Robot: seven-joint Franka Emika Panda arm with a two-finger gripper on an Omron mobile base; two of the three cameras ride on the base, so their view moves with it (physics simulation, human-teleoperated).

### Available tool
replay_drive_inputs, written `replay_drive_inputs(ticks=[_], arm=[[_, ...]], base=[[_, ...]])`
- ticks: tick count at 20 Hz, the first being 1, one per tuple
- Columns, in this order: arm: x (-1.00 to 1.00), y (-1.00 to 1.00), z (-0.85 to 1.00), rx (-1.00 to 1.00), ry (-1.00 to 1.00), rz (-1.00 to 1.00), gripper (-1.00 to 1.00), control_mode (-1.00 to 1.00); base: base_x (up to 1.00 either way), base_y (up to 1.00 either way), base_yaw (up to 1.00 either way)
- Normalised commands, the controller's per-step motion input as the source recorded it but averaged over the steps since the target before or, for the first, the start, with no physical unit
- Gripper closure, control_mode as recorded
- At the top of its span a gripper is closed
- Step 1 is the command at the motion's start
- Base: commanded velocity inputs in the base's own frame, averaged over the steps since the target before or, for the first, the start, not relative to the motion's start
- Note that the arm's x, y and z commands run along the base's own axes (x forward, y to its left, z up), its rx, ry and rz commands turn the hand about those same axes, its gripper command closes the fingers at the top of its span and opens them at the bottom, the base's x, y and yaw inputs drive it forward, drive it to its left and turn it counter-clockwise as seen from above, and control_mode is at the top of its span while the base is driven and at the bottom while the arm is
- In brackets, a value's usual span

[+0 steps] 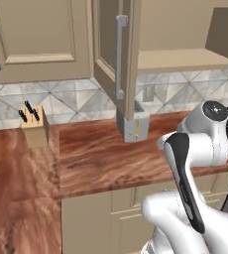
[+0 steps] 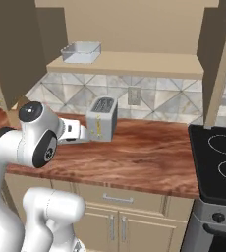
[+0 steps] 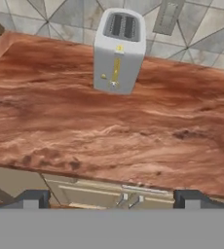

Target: Retrieve the tupperware and aluminum foil from the cabinet and place them on the dining counter near the plate with lime and squash to prepare for storing leftovers.

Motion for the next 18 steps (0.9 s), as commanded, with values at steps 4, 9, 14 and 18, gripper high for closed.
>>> replay_drive_inputs(ticks=[4,9,14,18], arm=[[0.0,0.0,0.0,0.0,0.0,0.0,-1.0,1.0],[0.0,0.0,0.0,0.0,0.0,0.0,-1.0,1.0],[0.0,0.0,0.0,0.0,0.0,0.0,-1.0,1.0],[0.0,-0.02,0.07,0.0,0.0,0.01,-1.0,-1.0]], base=[[0.52,-0.04,0.0],[0.54,-0.1,0.0],[0.37,-0.06,0.08],[0.04,-0.07,0.07]])
